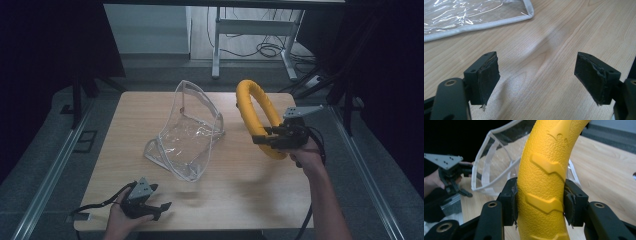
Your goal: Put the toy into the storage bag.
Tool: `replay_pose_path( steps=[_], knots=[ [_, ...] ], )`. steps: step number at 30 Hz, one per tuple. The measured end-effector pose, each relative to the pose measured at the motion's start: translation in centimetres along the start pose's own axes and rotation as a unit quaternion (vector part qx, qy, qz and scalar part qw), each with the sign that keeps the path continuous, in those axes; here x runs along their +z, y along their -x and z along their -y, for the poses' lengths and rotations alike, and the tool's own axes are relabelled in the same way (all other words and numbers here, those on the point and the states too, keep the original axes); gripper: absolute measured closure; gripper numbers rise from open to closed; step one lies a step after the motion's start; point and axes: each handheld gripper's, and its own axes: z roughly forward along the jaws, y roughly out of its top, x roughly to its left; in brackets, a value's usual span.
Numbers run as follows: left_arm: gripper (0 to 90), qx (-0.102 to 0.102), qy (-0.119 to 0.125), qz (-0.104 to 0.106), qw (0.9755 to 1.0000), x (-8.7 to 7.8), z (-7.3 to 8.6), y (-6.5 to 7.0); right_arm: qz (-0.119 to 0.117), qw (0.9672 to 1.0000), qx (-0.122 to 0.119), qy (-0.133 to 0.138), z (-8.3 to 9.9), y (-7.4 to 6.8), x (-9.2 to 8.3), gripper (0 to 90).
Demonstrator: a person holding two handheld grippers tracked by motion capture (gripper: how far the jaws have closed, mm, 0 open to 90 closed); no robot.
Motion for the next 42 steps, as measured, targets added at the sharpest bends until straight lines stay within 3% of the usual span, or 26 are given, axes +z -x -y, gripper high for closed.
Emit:
replay_pose_path(
  steps=[12,15,25,33,42],
  knots=[
    [19.8,-0.002,0.001,0.003,1.0000,0.1,0.0,0.0,-0.020,0.9979,0.012,0.061,-0.6,-0.8,0.5,52.5],
    [19.8,-0.001,0.001,0.003,1.0000,0.1,0.0,0.0,-0.029,0.9960,0.021,0.081,-0.6,-0.8,0.8,52.5],
    [19.8,-0.001,-0.001,0.003,1.0000,0.1,0.0,0.0,-0.035,0.9925,0.033,0.112,-0.3,-1.1,1.6,52.4],
    [19.8,-0.001,-0.002,0.005,1.0000,0.2,0.0,0.1,-0.035,0.9864,0.051,0.152,-0.1,-1.4,1.8,52.4],
    [19.7,0.001,-0.005,0.004,1.0000,0.3,0.1,0.1,-0.043,0.9801,0.055,0.186,-0.2,-2.0,2.2,52.3]
  ],
)
